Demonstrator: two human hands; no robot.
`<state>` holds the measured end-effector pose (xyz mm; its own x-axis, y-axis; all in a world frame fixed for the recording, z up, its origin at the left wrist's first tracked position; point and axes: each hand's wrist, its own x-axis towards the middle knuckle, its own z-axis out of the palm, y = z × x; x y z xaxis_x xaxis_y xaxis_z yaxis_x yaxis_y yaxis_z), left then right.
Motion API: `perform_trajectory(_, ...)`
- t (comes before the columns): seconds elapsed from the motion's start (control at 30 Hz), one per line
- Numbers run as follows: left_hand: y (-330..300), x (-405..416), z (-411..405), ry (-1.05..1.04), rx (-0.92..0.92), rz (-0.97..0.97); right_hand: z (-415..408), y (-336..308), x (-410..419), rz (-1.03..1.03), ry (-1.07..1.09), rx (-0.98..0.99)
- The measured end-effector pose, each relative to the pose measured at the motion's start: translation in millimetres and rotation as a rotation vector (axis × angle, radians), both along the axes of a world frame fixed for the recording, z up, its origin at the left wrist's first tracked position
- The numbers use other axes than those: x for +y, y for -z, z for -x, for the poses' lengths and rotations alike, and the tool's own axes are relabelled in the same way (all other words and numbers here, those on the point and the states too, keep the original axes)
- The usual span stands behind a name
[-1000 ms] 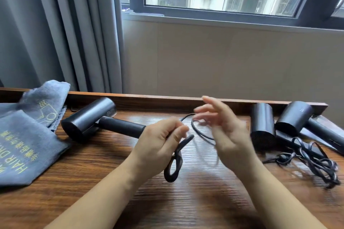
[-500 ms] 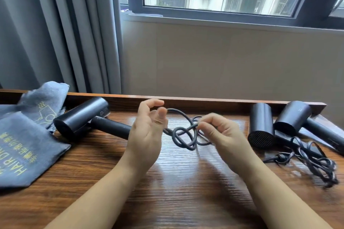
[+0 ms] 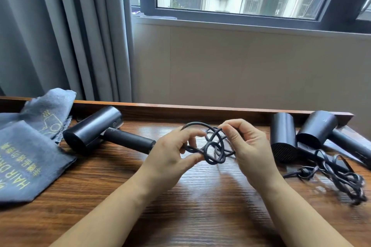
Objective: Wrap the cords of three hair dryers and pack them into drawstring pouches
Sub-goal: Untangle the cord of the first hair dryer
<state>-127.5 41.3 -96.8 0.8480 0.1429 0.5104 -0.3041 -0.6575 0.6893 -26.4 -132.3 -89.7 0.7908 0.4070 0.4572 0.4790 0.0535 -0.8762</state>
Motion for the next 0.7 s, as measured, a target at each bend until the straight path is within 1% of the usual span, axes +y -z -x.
perform_trajectory(0.13,-3.4,0.8,1.5,0.006,-0.016,0.041,-0.4,2.7,-0.8,0.182,-0.029,-0.184)
perform_trajectory(0.2,-4.9,-1.3,2.5,0.017,-0.01,0.09,2.5,5.0,1.4,0.192,-0.08,-0.192)
perform_trajectory(0.27,-3.4,-3.0,2.1,-0.024,-0.006,0.077,5.7,4.5,2.1,0.14,-0.117,-0.15)
perform_trajectory(0.3,-2.6,-3.0,1.9,-0.054,-0.006,0.064,6.6,3.3,1.6,0.143,-0.128,-0.18)
perform_trajectory(0.37,-2.9,-3.4,1.8,-0.108,0.001,0.072,8.1,2.1,0.2,0.229,-0.215,-0.275)
perform_trajectory(0.43,-5.1,-4.4,3.1,-0.141,0.017,0.103,8.6,2.3,0.3,0.345,-0.314,-0.297)
perform_trajectory(0.47,-6.1,-5.0,3.5,-0.15,0.023,0.107,8.1,2.9,1.2,0.379,-0.314,-0.311)
perform_trajectory(0.53,-6.9,-5.2,4.3,-0.149,0.025,0.101,7.7,4.2,3.4,0.358,-0.206,-0.349)
perform_trajectory(0.6,-7.2,-5.0,4.4,-0.163,0.025,0.124,7.6,3.3,4.6,0.268,-0.105,-0.318)
perform_trajectory(0.63,-7.1,-4.6,4.2,-0.17,0.029,0.137,7.1,4.0,5.1,0.223,-0.091,-0.247)
perform_trajectory(0.7,-6.5,-4.7,3.6,-0.162,0.031,0.097,7.0,5.8,6.6,0.118,-0.121,-0.02)
